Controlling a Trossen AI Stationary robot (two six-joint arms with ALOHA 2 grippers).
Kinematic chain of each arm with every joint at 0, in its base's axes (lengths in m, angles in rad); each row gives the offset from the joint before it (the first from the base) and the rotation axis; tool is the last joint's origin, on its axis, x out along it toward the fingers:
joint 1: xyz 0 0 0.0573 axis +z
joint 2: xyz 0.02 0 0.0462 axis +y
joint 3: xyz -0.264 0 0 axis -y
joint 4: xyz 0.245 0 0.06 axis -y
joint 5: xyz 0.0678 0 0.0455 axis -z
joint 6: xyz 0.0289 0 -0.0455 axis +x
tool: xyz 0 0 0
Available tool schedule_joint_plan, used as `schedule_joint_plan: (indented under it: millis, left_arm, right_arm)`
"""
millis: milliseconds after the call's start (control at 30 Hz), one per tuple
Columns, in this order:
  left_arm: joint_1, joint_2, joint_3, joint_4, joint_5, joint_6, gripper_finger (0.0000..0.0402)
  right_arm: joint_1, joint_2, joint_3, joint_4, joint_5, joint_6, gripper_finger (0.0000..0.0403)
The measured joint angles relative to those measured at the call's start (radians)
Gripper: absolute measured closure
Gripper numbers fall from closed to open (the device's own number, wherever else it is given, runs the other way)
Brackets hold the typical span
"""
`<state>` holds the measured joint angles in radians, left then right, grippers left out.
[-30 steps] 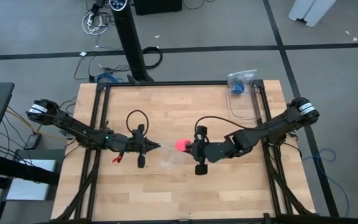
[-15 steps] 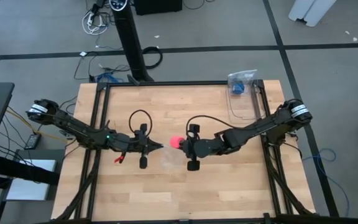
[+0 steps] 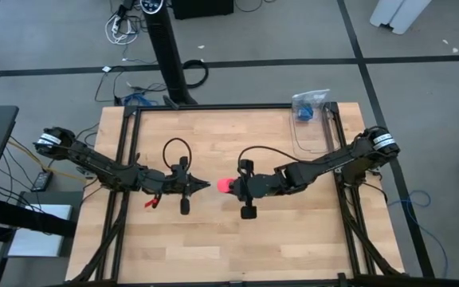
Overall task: Roll bandage
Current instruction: Put the rolled pink bandage into the transparent zip bag
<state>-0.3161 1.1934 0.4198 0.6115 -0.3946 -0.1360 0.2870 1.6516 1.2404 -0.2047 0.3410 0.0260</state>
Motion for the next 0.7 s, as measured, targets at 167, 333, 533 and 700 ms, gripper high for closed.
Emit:
schedule_joint_plan:
  millis: [167, 333, 533, 700]
  left_arm:
    - [0.0, 0.0, 0.0, 0.008, 0.004, 0.0, 0.0401]
    - [0.0, 0.0, 0.007, 0.029, 0.007, 0.001, 0.0401]
    - [0.0, 0.0, 0.031, 0.025, 0.016, 0.021, 0.0401]
    - [0.0, 0.0, 0.056, 0.026, 0.048, 0.046, 0.0401]
  right_arm:
    - [-0.039, 0.0, 0.0, 0.0, -0.077, 0.016, 0.0375]
    - [-0.062, 0.0, 0.0, 0.003, -0.146, 0.004, 0.0375]
    - [-0.095, 0.001, -0.001, 0.046, -0.247, -0.004, 0.0363]
    - [-0.118, 0.001, -0.001, 0.059, -0.293, -0.004, 0.036]
